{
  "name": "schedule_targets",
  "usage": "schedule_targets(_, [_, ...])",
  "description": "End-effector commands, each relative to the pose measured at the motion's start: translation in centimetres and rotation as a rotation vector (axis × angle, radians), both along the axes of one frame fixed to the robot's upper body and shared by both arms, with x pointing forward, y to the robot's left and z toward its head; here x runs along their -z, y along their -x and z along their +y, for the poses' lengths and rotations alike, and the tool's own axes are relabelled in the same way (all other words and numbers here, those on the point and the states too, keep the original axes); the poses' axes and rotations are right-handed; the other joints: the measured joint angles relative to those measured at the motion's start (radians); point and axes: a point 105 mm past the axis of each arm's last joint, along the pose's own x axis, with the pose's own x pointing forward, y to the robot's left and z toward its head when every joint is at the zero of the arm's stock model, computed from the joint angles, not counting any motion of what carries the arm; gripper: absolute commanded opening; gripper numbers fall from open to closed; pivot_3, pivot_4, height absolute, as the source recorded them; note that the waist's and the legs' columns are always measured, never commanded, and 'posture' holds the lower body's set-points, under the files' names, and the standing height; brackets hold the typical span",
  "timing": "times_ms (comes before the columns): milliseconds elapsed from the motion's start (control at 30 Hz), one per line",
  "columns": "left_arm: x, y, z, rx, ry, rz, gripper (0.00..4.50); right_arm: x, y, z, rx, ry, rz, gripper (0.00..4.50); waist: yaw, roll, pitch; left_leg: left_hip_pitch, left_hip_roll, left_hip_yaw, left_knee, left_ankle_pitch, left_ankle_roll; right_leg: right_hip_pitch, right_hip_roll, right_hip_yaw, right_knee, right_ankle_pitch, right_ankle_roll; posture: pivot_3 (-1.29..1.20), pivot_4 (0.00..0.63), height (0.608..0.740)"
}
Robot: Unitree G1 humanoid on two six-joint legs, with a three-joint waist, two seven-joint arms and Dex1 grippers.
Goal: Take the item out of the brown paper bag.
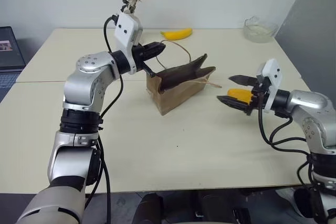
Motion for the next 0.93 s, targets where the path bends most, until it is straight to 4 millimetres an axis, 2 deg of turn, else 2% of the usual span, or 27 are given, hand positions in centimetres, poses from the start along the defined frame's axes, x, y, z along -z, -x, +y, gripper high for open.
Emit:
schedule_targets(33, [-0.8,-0.2,1.1,-0.012,-0.051,-0.026,0.89,-1.6,0.5,0.4,0.023,-0.045,-0.036,4.5,0.001,0.0,0.0,0.0,0.0,0.0,0.001,0.0,0.0,0.0,0.0,0.0,0.0,0.0,0.0,0.0,0.15,0.74])
schedule_targets(200, [-0.9,0.0,2.9,-0.036,-0.073,-0.006,2.47,-1.4,0.1,0.8,0.033,-0.058,-0.03,4.5,0.001,0.0,0.0,-0.002,-0.001,0.001,0.004,0.0,0.001,0.0,0.0,0.001,0.0,0.0,0.0,0.0,0.15,0.74])
schedule_targets(367, [-1.5,2.4,4.2,-0.014,-0.066,-0.034,3.96,-1.2,-0.3,0.5,0.052,-0.044,-0.059,4.5,-0.002,0.0,0.0,-0.002,0.0,0.001,0.004,0.0,0.001,0.0,0.0,0.001,0.0,0.0,0.0,0.0,0.15,0.74])
schedule_targets(500, [-1.4,4.0,6.6,-0.178,-0.093,-0.116,3.96,-0.6,-0.7,-0.1,0.11,-0.042,-0.132,4.5,-0.004,0.0,0.0,-0.002,0.001,0.001,0.004,-0.001,0.001,-0.001,0.0,0.001,0.0,0.0,0.0,0.0,0.15,0.74])
schedule_targets(600, [-0.4,4.8,8.9,-0.43,-0.098,-0.217,3.96,1.0,-1.3,-1.0,0.205,-0.07,-0.168,4.5,0.0,0.0,0.0,-0.002,0.001,0.001,0.003,-0.001,0.001,0.0,0.0,0.001,0.0,0.0,0.0,0.0,0.15,0.74])
schedule_targets(667, [2.1,6.2,10.1,-0.556,-0.082,-0.218,3.96,3.0,-1.8,-2.7,0.329,-0.063,-0.201,4.5,0.001,0.0,-0.001,-0.001,0.001,0.001,0.004,-0.001,0.001,0.0,-0.001,0.002,0.0,0.0,0.0,0.0,0.15,0.74])
schedule_targets(800, [6.5,9.1,11.0,-0.714,-0.111,-0.228,3.96,5.1,-2.3,-5.9,0.554,-0.092,-0.247,4.5,0.006,0.0,-0.001,-0.001,-0.001,0.003,0.004,-0.001,0.001,0.001,-0.004,0.003,0.0,0.001,-0.001,0.0,0.15,0.74])
schedule_targets(900, [10.3,11.5,11.5,-0.815,-0.072,-0.158,3.96,7.0,-2.2,-6.7,0.621,-0.106,-0.224,4.5,0.01,0.0,-0.001,-0.001,-0.001,0.003,0.004,-0.001,0.001,0.001,-0.004,0.003,0.0,0.001,0.001,0.0,0.15,0.74])
schedule_targets(933, [11.0,12.0,11.4,-0.828,-0.066,-0.146,3.96,7.4,-2.2,-6.7,0.627,-0.108,-0.218,4.5,0.01,0.0,-0.001,0.001,-0.001,0.003,0.004,-0.001,0.001,0.002,-0.004,0.003,0.0,0.001,0.001,0.0,0.15,0.74])
